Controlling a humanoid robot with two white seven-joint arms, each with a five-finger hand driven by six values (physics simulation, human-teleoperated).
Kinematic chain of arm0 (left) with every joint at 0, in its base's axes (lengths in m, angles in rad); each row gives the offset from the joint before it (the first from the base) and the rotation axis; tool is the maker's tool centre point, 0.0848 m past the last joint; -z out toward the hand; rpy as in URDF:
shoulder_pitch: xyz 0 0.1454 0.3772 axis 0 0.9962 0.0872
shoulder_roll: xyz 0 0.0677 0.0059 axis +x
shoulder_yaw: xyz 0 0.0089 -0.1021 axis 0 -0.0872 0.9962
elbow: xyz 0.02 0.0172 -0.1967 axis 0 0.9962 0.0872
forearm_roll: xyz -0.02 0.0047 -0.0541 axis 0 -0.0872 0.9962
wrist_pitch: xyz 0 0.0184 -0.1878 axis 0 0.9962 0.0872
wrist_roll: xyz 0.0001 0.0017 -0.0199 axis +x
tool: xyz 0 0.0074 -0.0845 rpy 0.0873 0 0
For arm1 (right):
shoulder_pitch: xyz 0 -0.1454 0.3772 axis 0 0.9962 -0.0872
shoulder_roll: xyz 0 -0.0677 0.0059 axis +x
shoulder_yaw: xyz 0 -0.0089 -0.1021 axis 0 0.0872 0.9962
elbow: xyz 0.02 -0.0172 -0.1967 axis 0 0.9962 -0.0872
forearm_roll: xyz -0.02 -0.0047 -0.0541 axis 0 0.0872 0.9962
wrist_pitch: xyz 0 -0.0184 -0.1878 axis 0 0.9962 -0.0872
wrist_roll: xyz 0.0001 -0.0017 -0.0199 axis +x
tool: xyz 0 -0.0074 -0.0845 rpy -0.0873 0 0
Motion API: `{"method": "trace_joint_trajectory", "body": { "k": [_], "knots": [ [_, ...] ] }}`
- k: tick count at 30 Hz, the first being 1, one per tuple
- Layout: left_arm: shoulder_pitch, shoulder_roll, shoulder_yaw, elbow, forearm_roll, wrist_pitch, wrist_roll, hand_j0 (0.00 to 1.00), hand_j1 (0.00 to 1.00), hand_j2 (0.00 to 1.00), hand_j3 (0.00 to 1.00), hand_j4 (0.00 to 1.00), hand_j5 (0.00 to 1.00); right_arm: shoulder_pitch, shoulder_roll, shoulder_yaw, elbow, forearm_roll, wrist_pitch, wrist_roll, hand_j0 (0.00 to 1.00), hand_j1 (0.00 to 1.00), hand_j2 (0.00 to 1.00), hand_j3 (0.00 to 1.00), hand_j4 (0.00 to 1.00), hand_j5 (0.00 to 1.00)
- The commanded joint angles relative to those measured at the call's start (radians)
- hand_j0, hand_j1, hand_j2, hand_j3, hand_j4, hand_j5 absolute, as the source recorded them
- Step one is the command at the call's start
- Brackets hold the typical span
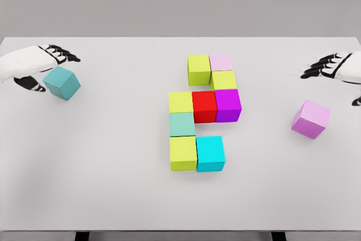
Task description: Assemble the squares on the desktop into the number 2
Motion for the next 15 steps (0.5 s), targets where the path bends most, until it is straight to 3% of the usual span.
{"method": "trace_joint_trajectory", "body": {
  "k": [1,4,7,15],
  "knots": [
    [0.0,0.001,-0.015,0.005,0.006,0.001,0.001,1.0,1.0,1.0,1.0,1.0,1.0,-0.002,-0.02,0.088,0.015,-0.021,0.001,0.004,1.0,1.0,1.0,1.0,1.0,1.0],
    [-0.017,0.003,-0.03,0.005,0.004,0.001,0.001,1.0,1.0,1.0,1.0,1.0,1.0,-0.008,0.021,0.119,0.015,0.029,0.001,0.004,1.0,1.0,1.0,1.0,1.0,1.0],
    [-0.054,0.006,-0.073,0.005,-0.001,0.001,0.001,1.0,1.0,1.0,1.0,1.0,1.0,-0.091,0.035,0.212,0.017,0.051,0.001,0.006,1.0,1.0,1.0,1.0,1.0,1.0],
    [-0.095,0.026,-0.138,0.005,-0.01,0.001,-0.003,1.0,1.0,1.0,1.0,1.0,1.0,-0.111,0.084,0.245,0.04,0.1,0.001,0.008,0.99,0.99,0.99,0.99,0.99,0.99]
  ]
}}
